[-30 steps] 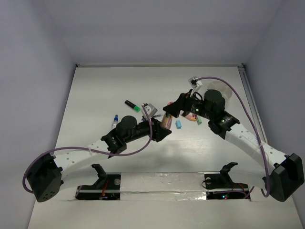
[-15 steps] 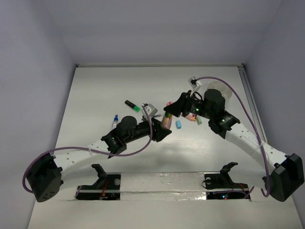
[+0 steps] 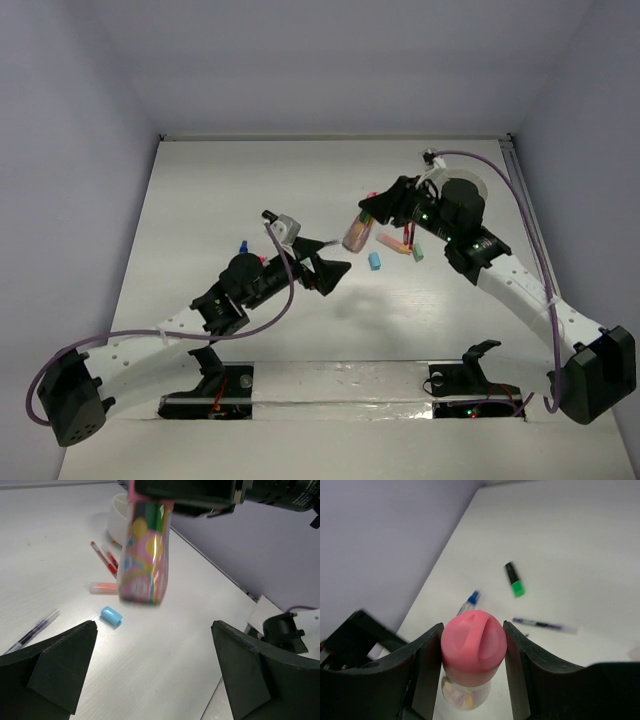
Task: Sort the stationery into containers
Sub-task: Place the stationery in the storage box.
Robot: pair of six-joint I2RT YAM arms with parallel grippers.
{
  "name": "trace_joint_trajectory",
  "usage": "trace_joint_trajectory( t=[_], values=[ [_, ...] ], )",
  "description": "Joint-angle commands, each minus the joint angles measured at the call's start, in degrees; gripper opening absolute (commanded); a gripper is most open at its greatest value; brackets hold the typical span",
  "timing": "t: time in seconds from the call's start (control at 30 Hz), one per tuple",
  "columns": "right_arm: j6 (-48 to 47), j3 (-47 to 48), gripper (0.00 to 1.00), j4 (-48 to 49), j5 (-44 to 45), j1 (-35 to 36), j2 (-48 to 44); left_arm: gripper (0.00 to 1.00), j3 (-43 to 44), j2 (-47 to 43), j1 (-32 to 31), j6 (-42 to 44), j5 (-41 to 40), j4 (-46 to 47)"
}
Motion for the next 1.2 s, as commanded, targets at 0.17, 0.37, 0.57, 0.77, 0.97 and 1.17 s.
trace_joint_trajectory(
  t=[0.17,0.37,0.57,0.77,0.97,1.17],
  values=[
    [-6.8,6.0,0.09,-1.3,28.4,-13.1,-1.6,0.99,-5.2,-13.7,0.0,-2.8,-20.2,-3.8],
    [-11.0,7.1,0.1,3.4,44.7,-17.9,3.7,0.99,-10.6,-27.0,0.0,-3.3,-34.1,-4.6],
    [-17.3,13.8,0.11,3.9,50.5,-20.8,12.9,0.99,-15.0,-34.2,0.0,-1.3,-37.9,-5.9],
    [-21.1,16.8,0.1,5.0,52.9,-22.8,16.6,0.99,-15.2,-32.4,0.0,-0.9,-35.3,-4.6],
    [-25.0,19.0,0.11,6.6,55.2,-23.9,19.8,0.99,-14.8,-30.5,0.0,-1.0,-33.8,-4.4],
    [-27.7,20.1,0.11,8.2,55.8,-24.5,23.6,0.99,-15.0,-30.6,0.0,-0.8,-33.3,-3.9]
  ],
)
